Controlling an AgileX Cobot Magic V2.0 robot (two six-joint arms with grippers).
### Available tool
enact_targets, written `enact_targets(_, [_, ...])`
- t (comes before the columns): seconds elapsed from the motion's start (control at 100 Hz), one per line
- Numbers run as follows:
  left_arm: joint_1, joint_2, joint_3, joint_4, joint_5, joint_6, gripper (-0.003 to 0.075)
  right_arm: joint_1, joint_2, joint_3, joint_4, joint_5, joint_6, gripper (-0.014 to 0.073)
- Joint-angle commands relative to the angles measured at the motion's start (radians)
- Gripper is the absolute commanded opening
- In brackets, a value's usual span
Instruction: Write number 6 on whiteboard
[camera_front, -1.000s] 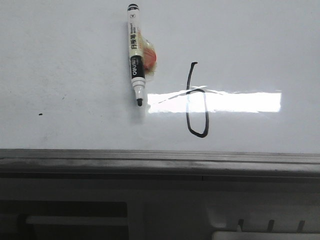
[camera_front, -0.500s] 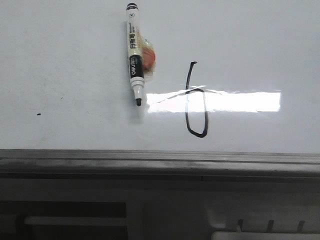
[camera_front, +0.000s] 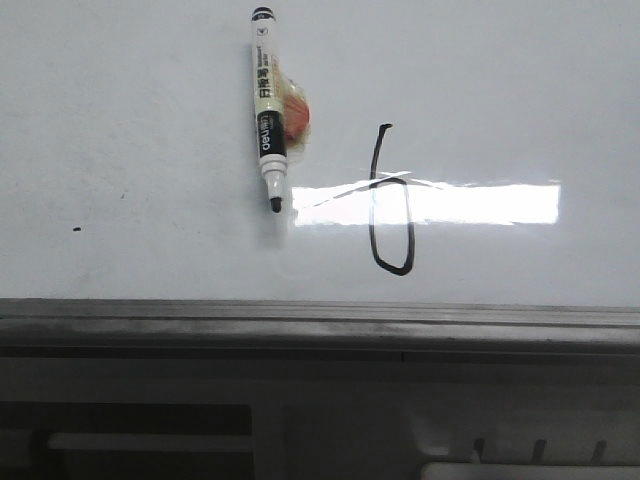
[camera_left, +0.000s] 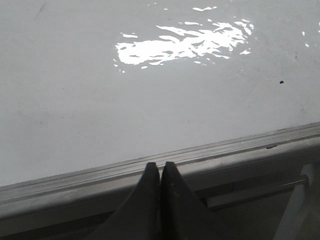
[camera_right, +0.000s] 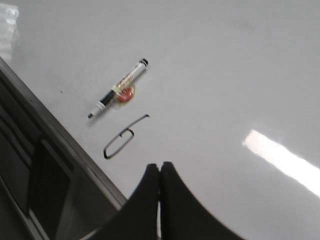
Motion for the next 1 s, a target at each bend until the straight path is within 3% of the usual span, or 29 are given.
enact_targets(0.0, [0.003,-0.031,0.044,-0.001,-0.055,-0.01,-0.0019,-0.026,0.026,-0.018,-0.117,-0.018,0.002,-0.0064])
enact_targets(0.07, [0.003,-0.031,0.044,-0.001,-0.055,-0.01,-0.0019,-0.076,0.017,-0.008,-0.146,-0.046,0.04,-0.0064])
enact_targets(0.29, [0.003,-0.031,0.044,-0.001,-0.055,-0.01,-0.0019,-0.331,-0.002,0.173,-0.137,-0.294,0.369,-0.0064])
enact_targets(0.44, [0.003,-0.031,0.044,-0.001,-0.055,-0.01,-0.0019,-0.468,-0.002,0.36,-0.095,-0.518,0.371,-0.0064])
enact_targets(0.65, [0.003,-0.031,0.044,-0.001,-0.055,-0.01,-0.0019,-0.502,-0.009,0.562,-0.095,-0.658,0.371,-0.0064])
enact_targets(0.86, [0.003,-0.031,0.044,-0.001,-0.057,-0.01,-0.0019,-0.502,-0.018,0.562,-0.1,-0.395,0.371,-0.0064])
enact_targets(0.99, [0.003,-0.031,0.044,-0.001,-0.057,-0.01,-0.0019,-0.502,-0.018,0.562,-0.1,-0.393,0.371,-0.0064])
